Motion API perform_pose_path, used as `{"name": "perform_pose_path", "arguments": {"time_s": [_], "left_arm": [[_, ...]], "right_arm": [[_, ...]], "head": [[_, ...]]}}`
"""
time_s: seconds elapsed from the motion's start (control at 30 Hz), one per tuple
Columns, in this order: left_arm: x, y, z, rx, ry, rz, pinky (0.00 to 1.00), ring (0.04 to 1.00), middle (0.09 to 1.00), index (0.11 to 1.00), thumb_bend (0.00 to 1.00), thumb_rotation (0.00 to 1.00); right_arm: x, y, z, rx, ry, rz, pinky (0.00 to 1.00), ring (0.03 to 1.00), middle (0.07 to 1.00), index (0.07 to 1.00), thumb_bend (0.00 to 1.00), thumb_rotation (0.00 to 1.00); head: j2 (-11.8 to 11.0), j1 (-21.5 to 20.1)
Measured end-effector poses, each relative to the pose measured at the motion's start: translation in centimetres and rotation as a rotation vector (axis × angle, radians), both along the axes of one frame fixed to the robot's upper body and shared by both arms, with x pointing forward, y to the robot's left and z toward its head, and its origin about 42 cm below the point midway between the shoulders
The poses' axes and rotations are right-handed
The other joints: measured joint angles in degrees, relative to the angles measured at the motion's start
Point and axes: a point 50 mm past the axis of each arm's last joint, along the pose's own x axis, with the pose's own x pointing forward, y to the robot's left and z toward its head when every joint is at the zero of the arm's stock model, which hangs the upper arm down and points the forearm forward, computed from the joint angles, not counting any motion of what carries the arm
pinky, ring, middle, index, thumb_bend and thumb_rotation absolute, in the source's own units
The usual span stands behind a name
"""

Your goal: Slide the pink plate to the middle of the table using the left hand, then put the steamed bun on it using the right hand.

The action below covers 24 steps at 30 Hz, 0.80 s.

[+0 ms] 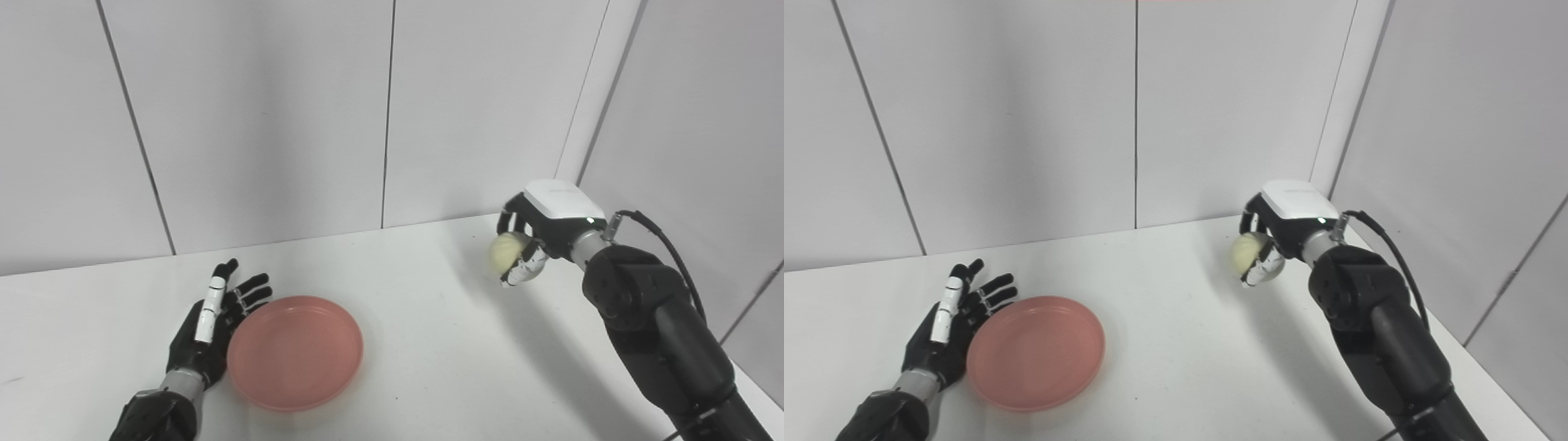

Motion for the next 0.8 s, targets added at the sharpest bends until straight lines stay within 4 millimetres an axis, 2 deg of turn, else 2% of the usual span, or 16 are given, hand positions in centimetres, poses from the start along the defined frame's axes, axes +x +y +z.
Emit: {"name": "perform_pose_path", "arguments": {"time_s": [0.13,0.2,0.27,0.33,0.37,0.43,0.63,0.8], "left_arm": [[0.0,-0.8,0.0,-0.009,0.004,-0.009,0.77,0.776,0.79,1.0,0.67,0.86],[0.0,-1.0,0.0,-0.011,0.007,-0.006,0.77,0.774,0.798,1.0,0.68,0.86],[0.1,-1.3,0.1,-0.013,0.011,-0.002,0.77,0.776,0.802,1.0,0.69,0.85],[0.2,-1.6,0.1,-0.011,0.013,-0.006,0.76,0.776,0.803,1.0,0.7,0.86],[0.2,-1.8,0.0,-0.004,0.014,-0.008,0.76,0.777,0.804,1.0,0.71,0.86],[0.4,-2.6,0.1,0.011,0.012,-0.022,0.75,0.774,0.8,1.0,0.71,0.86],[0.4,-5.4,-0.2,0.016,-0.002,-0.057,0.75,0.762,0.776,1.0,0.72,0.86],[0.4,-5.9,-0.3,0.03,-0.012,-0.055,0.75,0.747,0.754,1.0,0.72,0.82]], "right_arm": [[0.7,2.8,-0.5,0.025,0.023,0.072,0.27,0.36,0.446,0.517,0.53,0.01],[1.1,3.9,-1.2,0.022,0.05,0.101,0.3,0.394,0.475,0.496,0.53,0.01],[1.5,4.6,-1.7,0.019,0.074,0.117,0.27,0.356,0.451,0.513,0.53,0.01],[1.7,5.2,-1.9,0.013,0.085,0.136,0.24,0.33,0.434,0.521,0.53,0.01],[1.8,5.9,-1.8,0.01,0.089,0.154,0.23,0.318,0.427,0.523,0.53,0.01],[2.0,7.1,-1.6,0.001,0.092,0.191,0.21,0.301,0.418,0.521,0.53,0.0],[2.2,10.7,-1.5,0.0,0.108,0.309,0.22,0.301,0.417,0.52,0.53,0.0],[2.1,12.3,-2.1,0.019,0.135,0.355,0.21,0.301,0.419,0.523,0.53,0.0]], "head": [[0.1,1.8],[0.3,4.5],[0.3,4.5],[0.5,8.6],[0.5,8.6],[0.7,11.8],[1.0,14.7],[1.4,17.3]]}}
